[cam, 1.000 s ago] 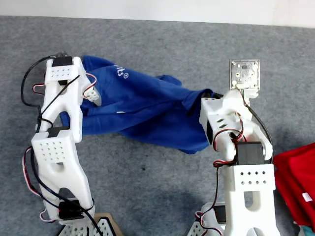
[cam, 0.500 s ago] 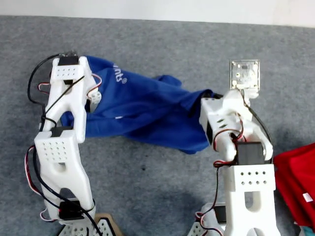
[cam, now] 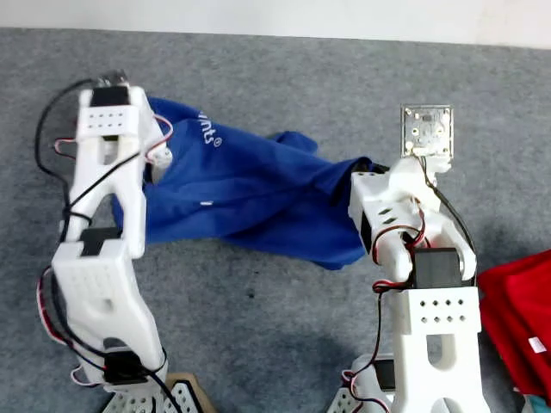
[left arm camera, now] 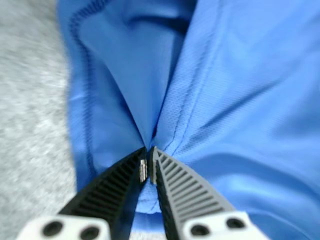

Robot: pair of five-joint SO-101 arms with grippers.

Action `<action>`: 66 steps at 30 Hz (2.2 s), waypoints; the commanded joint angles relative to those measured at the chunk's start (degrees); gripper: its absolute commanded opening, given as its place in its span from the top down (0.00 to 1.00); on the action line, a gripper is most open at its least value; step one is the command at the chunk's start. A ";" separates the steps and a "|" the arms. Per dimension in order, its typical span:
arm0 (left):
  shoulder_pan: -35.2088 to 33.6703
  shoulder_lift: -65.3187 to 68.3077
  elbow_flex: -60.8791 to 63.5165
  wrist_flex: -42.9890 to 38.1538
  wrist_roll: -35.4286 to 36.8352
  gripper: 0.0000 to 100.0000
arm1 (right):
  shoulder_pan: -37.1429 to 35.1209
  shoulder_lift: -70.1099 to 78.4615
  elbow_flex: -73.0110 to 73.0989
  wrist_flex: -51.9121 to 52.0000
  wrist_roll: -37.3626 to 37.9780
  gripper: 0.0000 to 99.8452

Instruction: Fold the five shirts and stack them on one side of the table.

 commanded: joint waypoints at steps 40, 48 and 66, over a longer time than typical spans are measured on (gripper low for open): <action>-2.86 -8.31 17.80 -4.75 -0.62 0.88 | -0.66 -0.92 1.19 -1.36 -0.62 0.99; -0.75 -8.31 17.80 -2.55 -6.95 0.88 | -0.75 -0.92 1.27 -1.36 -0.62 0.99; -0.75 -13.32 26.42 -6.68 -11.08 0.88 | -1.89 -0.92 1.36 -1.36 -0.62 0.99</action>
